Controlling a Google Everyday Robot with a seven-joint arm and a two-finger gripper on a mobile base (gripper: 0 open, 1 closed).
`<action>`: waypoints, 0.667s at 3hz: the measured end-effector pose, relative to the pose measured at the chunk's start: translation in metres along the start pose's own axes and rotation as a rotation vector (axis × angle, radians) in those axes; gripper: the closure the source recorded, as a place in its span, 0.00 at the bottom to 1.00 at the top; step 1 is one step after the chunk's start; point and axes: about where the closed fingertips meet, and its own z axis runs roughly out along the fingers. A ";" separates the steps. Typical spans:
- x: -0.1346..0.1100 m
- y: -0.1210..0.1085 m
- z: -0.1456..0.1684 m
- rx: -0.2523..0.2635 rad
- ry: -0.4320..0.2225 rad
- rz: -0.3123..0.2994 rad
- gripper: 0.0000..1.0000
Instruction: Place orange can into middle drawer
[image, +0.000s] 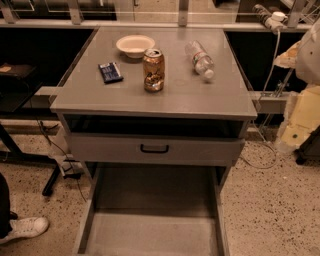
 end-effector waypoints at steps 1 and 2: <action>-0.004 0.000 0.001 -0.001 -0.007 0.003 0.00; -0.041 0.007 0.013 -0.045 -0.036 -0.012 0.00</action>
Offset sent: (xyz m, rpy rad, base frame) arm 0.0141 0.0989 -0.0187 0.0901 0.1022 0.0726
